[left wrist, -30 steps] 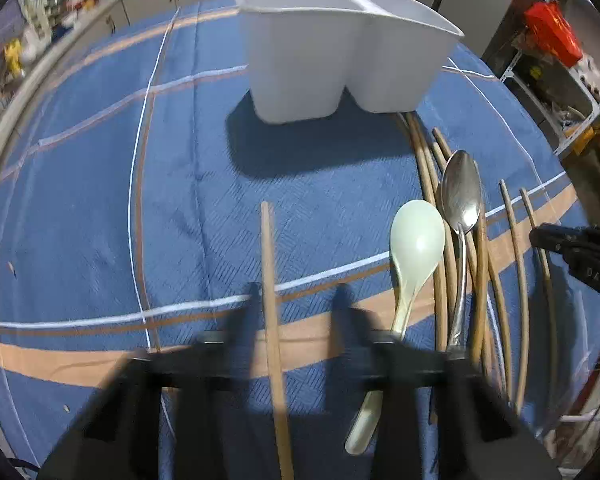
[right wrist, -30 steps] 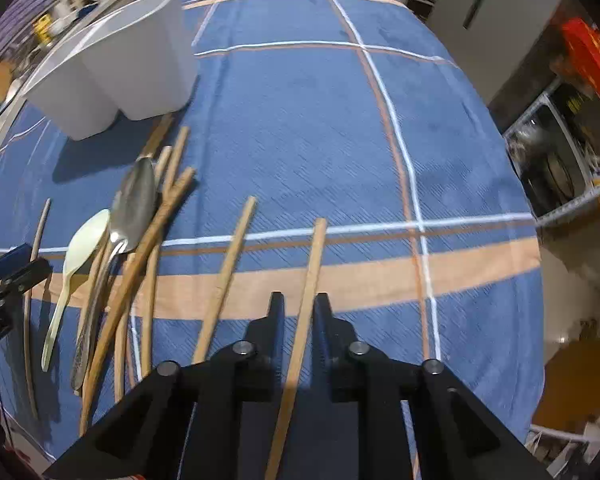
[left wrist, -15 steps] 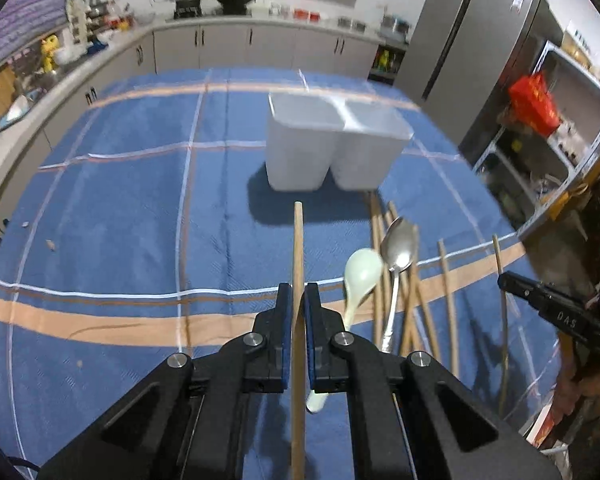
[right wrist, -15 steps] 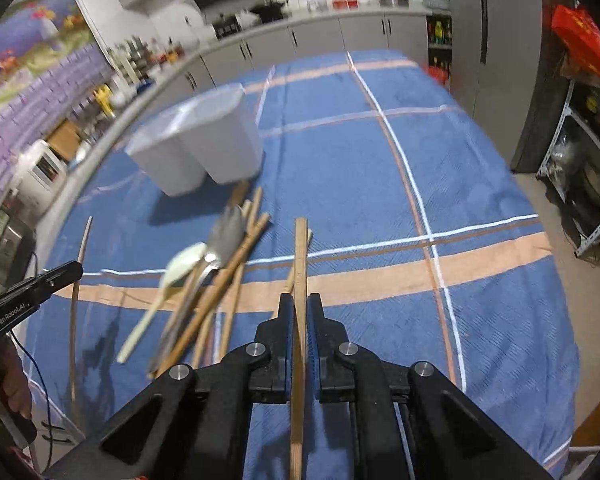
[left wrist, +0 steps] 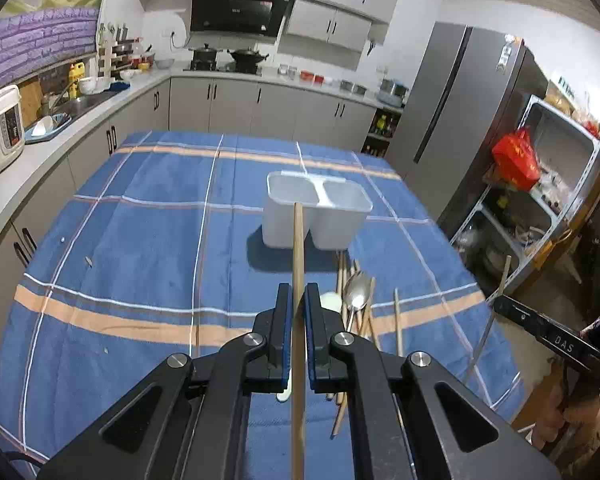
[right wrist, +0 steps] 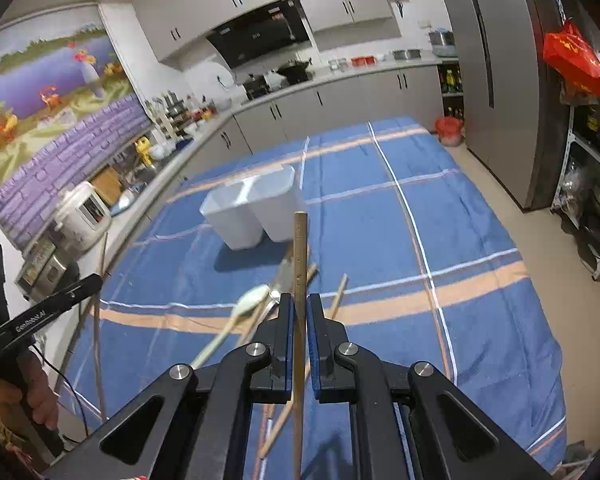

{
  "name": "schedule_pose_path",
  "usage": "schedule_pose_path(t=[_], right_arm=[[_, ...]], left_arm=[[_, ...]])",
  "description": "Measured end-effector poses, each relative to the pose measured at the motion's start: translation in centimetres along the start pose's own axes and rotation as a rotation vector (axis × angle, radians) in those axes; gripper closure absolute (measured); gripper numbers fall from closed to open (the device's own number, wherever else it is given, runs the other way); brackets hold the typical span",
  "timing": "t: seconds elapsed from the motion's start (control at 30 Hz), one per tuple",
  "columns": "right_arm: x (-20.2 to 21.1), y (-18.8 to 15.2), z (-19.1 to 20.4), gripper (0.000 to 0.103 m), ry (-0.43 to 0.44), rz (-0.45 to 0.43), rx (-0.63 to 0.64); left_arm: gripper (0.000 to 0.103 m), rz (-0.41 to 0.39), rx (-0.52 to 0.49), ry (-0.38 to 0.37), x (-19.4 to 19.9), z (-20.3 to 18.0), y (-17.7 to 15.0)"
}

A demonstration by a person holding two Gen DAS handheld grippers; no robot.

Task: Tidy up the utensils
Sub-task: 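Lift both held chopsticks and carry them over the white utensil holder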

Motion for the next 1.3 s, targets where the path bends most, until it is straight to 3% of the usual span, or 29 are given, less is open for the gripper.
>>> schedule_pose_path(t=[0.27, 0.47, 0.6, 0.73, 0.87, 1.03, 1.3], right_arm=[[1.9, 4.7, 1.6, 0.096, 0.026, -0.101, -0.012], [1.9, 11.1, 3.9, 0.096, 0.062, -0.186, -0.015], [0.5, 15.8, 5.4, 0.096, 0.076, -0.226, -0.03], [-2.4, 20.1, 6.5, 0.096, 0.03, -0.267, -0.023], [-6.4, 23.2, 6.7, 0.096, -0.018, -0.261, -0.043], [-11.5, 23.9, 6.4, 0.096, -0.058, -0.199, -0.055], [-18.7, 20.1, 6.2, 0.096, -0.061, -0.029, -0.015]], left_arm=[[0.097, -0.104, -0.021, -0.031, 1.4, -0.2, 4.8], [0.097, -0.179, -0.021, -0.05, -0.6, 0.3, 10.8], [0.097, -0.242, -0.043, -0.054, -3.0, 0.2, 16.0], [0.097, -0.286, -0.048, -0.062, -6.7, 0.5, 20.7], [0.097, -0.297, -0.014, -0.072, -11.3, 1.8, 23.5], [0.097, -0.277, 0.011, -0.055, -17.1, 3.6, 24.6], [0.097, -0.189, -0.006, -0.021, -23.1, 5.9, 21.8]])
Point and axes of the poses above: each gripper's, at about its wrist camera, not at the fingertips, and x roughly against the way its jaws point, z to its left, y to its top, the point moved 7 cm from there along -x, roughly the way its jaws point, and after that the axes turned 12 degrees about -y, right-handed, at the moved point
